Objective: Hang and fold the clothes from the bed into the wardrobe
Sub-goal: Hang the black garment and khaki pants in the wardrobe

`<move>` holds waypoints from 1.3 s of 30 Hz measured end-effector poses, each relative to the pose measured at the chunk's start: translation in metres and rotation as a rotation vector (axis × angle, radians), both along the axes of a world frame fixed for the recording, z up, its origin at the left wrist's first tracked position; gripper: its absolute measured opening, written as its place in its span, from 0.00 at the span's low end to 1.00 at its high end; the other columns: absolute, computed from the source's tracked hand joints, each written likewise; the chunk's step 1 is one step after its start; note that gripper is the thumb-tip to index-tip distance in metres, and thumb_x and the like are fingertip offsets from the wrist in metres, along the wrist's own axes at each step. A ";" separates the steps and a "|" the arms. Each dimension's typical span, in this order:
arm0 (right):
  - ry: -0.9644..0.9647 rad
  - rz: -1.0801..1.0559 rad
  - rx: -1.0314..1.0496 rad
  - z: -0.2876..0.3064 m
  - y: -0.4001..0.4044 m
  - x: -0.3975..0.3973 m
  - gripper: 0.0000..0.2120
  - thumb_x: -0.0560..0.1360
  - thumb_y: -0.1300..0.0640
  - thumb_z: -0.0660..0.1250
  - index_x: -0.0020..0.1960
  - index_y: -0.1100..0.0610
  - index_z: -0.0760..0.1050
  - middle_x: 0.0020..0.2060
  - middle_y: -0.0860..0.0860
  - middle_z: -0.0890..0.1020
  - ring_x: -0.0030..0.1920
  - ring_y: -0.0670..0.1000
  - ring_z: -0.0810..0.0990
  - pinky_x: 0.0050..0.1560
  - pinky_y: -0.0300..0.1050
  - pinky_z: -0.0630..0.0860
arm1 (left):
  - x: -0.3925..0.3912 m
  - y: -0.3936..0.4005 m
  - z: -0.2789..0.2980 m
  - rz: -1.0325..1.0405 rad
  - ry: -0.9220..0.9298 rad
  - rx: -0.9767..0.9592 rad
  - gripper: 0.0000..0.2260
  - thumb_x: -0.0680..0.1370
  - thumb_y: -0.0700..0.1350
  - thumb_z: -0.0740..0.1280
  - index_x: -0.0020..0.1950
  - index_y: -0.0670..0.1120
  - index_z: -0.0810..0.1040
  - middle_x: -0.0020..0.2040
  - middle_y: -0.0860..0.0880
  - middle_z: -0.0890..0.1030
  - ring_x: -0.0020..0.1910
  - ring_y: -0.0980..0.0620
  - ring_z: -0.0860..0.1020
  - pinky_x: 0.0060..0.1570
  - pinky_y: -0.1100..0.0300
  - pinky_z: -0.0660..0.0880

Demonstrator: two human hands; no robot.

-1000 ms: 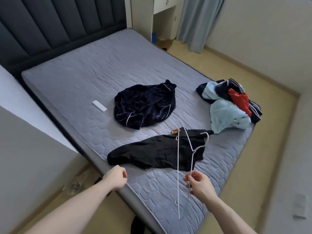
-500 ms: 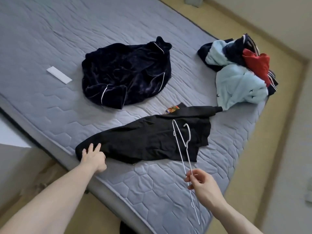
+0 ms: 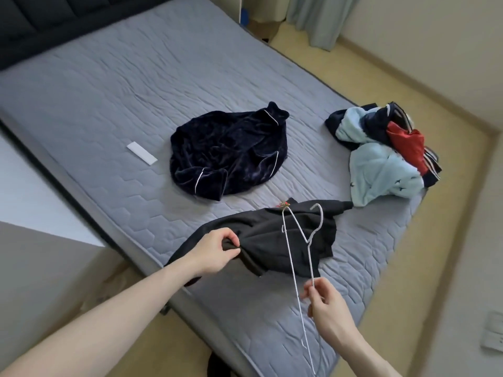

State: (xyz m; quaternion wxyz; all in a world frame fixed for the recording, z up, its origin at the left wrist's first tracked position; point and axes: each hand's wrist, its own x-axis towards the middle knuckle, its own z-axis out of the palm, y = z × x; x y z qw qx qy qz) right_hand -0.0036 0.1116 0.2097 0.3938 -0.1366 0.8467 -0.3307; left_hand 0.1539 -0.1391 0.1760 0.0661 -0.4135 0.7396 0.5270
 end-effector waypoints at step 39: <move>0.299 0.538 -0.682 0.360 0.029 -0.108 0.18 0.79 0.58 0.70 0.38 0.53 0.63 0.33 0.51 0.71 0.34 0.46 0.69 0.39 0.44 0.70 | 0.026 0.145 0.408 0.273 -0.171 -0.647 0.25 0.78 0.64 0.68 0.32 0.45 0.74 0.29 0.51 0.75 0.29 0.54 0.72 0.34 0.60 0.68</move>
